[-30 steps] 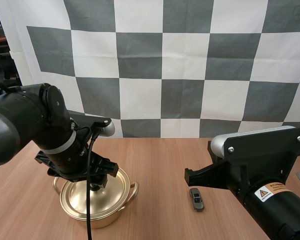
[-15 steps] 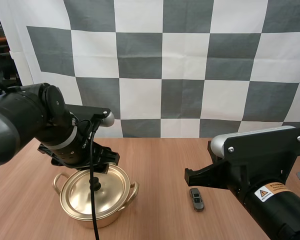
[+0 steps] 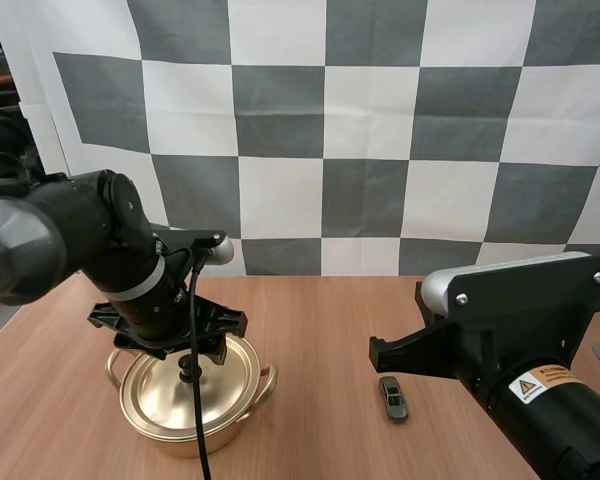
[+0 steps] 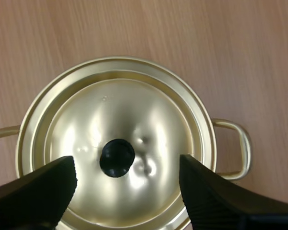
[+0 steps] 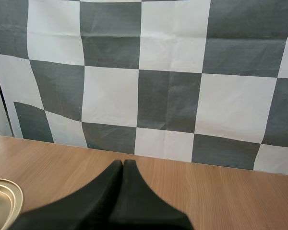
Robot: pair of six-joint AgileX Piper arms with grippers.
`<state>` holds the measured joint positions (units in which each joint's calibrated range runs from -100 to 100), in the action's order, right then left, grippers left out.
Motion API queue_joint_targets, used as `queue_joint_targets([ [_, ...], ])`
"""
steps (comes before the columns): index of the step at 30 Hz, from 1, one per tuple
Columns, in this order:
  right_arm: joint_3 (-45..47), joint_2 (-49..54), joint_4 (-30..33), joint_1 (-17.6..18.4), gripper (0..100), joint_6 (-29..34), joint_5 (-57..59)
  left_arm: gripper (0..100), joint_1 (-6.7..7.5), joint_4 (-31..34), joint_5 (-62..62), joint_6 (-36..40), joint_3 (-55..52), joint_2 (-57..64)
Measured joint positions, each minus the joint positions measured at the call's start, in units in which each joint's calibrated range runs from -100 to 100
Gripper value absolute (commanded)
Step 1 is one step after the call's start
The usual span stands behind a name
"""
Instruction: Open the pot, put the car inside, and close it
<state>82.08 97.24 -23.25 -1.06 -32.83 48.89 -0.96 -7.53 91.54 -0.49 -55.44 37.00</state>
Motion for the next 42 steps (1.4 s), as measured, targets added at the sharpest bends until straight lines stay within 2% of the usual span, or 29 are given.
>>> queue_joint_targets([
  [23,0.0,0.0,0.0,0.0,0,0.0,0.0,100,0.0,1.4,-4.2,1.1,0.0,-0.4],
  [32,0.0,0.0,0.0,0.0,0,0.0,0.0,100,0.0,1.4,-4.4,1.1,-0.6,-10.4],
  [42,0.0,0.0,0.0,0.0,0,0.0,0.0,100,0.0,1.4,-5.0,1.1,-0.6,-11.2],
])
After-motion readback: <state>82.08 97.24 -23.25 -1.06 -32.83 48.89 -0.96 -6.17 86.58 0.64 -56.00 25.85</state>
